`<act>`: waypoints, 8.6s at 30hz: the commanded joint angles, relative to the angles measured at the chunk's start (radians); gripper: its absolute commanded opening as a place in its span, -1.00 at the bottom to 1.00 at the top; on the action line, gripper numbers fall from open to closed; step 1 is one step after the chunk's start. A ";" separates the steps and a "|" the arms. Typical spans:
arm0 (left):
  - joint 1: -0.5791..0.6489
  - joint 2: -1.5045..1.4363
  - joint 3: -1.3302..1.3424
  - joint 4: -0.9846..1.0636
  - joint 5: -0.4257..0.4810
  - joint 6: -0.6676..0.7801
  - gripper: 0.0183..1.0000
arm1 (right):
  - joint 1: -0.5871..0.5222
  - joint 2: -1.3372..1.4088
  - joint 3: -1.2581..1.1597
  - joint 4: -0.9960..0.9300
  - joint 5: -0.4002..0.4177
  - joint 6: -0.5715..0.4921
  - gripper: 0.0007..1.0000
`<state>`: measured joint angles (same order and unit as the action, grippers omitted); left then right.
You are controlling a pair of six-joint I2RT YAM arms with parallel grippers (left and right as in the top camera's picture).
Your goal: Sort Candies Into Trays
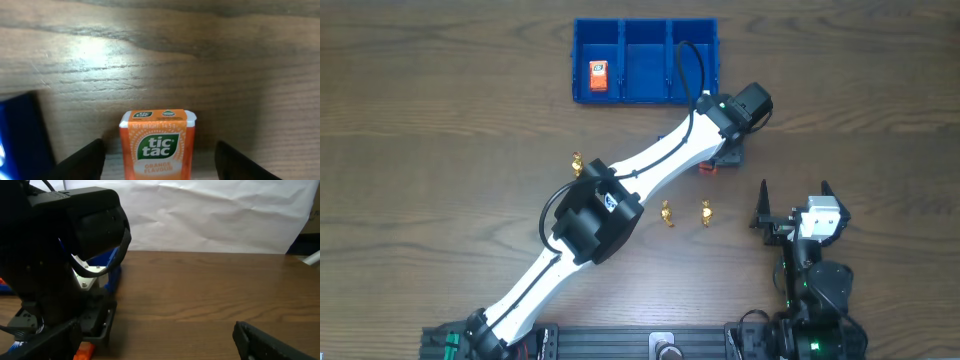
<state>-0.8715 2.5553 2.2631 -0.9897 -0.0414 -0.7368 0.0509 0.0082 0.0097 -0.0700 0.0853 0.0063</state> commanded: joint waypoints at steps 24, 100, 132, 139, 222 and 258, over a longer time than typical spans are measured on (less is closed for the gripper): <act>0.531 -0.267 0.031 0.033 0.020 0.428 -0.40 | -0.003 -0.005 -0.002 -0.003 0.002 -0.011 1.00; 0.821 -2.552 -2.258 0.965 0.139 0.758 0.99 | -0.003 -0.005 -0.002 -0.003 0.002 -0.011 1.00; 0.821 -2.552 -2.258 0.920 0.138 0.764 1.00 | -0.003 -0.005 -0.001 0.045 0.006 0.036 1.00; 0.821 -2.552 -2.258 0.920 0.138 0.764 1.00 | 0.000 0.249 0.299 -0.078 -0.103 0.106 1.00; 0.821 -2.552 -2.258 0.920 0.138 0.764 1.00 | 0.461 2.230 2.105 -0.627 0.328 0.356 -0.55; 0.821 -2.552 -2.258 0.920 0.138 0.764 1.00 | 0.426 2.090 2.104 -0.817 0.181 0.412 0.80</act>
<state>-0.0551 0.0101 0.0200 -0.0299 0.0799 0.0158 0.4835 2.2257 2.1025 -0.8364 0.2577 0.4133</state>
